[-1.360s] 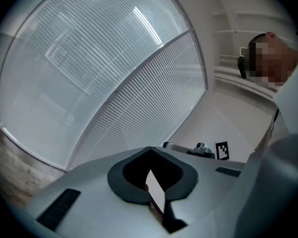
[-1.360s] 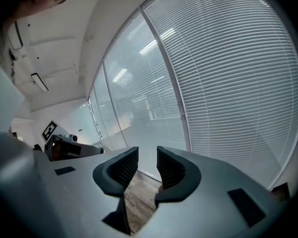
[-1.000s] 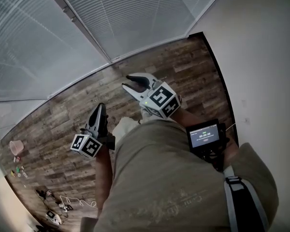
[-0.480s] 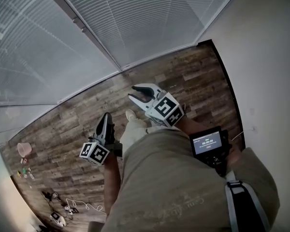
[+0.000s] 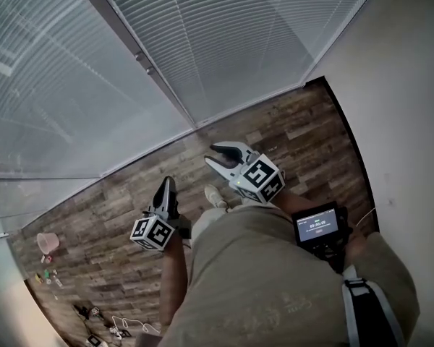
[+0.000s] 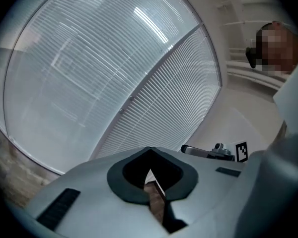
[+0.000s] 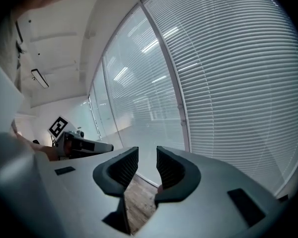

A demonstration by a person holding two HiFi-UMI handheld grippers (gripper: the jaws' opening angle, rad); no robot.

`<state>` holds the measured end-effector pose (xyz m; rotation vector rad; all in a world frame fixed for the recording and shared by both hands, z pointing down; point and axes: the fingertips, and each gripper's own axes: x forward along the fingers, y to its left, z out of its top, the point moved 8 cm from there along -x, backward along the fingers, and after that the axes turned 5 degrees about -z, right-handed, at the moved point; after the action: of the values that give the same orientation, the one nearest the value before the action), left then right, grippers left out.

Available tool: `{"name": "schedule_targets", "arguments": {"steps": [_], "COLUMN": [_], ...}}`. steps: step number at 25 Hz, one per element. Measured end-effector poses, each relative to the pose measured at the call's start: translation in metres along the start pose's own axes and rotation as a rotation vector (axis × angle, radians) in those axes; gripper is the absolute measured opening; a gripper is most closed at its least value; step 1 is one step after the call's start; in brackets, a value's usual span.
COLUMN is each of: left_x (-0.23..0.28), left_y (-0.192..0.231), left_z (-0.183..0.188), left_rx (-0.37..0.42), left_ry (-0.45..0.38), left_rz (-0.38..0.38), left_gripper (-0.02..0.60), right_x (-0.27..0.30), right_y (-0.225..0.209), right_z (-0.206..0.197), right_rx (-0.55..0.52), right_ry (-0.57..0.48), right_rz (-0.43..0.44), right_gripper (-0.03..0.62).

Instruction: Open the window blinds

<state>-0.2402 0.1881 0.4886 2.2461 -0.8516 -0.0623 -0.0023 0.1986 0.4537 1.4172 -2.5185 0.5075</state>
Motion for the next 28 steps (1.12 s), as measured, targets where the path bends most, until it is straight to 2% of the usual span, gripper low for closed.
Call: {"name": "schedule_targets", "arguments": {"steps": [3,8,20,24,28], "left_x": [0.003,0.004,-0.014,-0.018,-0.015], "left_y": [0.01,0.024,0.095,0.103,0.112], "left_z": [0.01,0.023,0.057,0.061,0.062], "left_rx": [0.012,-0.002,0.005,0.005,0.01], "left_ry": [-0.006,-0.015,-0.04,-0.064,-0.051], "left_rz": [-0.007,-0.065,-0.057,-0.091,-0.102], "left_gripper": [0.014,0.014,0.014,0.014,0.014], "right_x": [0.011,0.033,0.109,0.117,0.122], "right_y": [0.004,0.004,0.025,0.025,0.022], "right_z": [0.006,0.019,0.034,0.029,0.026], "right_rx": [-0.012,-0.017,-0.012,0.004,0.015], "right_ry": [0.0,-0.004,-0.026,-0.022,-0.016], "right_rz": [-0.005,-0.016,0.005,-0.018,-0.035], "right_gripper": [0.118,0.118,0.118,0.118,0.118]}}
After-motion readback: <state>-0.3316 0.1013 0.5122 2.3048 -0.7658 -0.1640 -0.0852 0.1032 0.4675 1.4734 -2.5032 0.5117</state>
